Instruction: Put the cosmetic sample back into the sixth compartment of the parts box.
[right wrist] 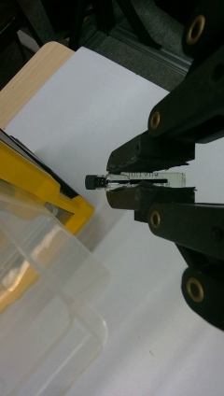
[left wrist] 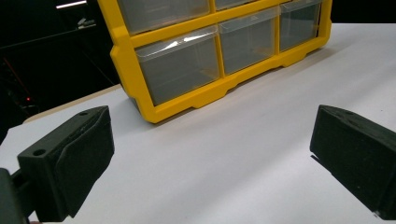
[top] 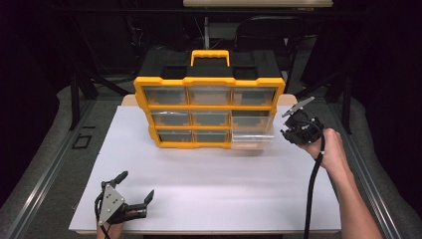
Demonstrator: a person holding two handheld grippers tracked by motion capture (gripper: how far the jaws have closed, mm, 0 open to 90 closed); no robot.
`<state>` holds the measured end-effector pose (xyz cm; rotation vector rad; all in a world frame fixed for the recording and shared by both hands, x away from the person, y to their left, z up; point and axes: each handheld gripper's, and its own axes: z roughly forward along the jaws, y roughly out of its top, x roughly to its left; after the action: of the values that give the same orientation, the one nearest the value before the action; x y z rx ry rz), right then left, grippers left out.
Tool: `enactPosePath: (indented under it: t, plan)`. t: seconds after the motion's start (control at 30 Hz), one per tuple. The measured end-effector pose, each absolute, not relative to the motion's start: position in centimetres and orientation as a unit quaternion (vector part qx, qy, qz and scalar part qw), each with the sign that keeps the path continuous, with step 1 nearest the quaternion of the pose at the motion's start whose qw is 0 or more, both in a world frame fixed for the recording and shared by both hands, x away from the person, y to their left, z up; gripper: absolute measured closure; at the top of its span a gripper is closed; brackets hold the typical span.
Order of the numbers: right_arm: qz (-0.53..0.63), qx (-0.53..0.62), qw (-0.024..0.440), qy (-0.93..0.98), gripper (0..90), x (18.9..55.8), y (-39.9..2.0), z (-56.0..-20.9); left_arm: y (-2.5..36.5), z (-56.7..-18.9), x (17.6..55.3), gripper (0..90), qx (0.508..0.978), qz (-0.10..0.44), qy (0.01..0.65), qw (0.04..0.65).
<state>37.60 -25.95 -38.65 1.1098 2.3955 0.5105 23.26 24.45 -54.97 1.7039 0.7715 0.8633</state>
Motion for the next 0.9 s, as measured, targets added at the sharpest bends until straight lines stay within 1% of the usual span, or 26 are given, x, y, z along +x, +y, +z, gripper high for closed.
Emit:
enactPosePath:
  t: [0.33,0.57,0.9]
  plan:
    - [0.18,0.397,0.24,0.867,80.9,38.2,-25.6,-36.5,24.5,-55.0,23.3,0.0,0.709,0.36,0.322,0.514]
    - [0.194,0.393,0.238,0.867,80.9,38.4,-25.4,-35.2,24.4,-55.0,23.3,0.0,0.711,0.359,0.322,0.513]
    - [0.199,0.374,0.246,0.872,80.9,38.7,-23.8,-33.6,24.5,-55.0,23.3,0.0,0.708,0.361,0.322,0.514]
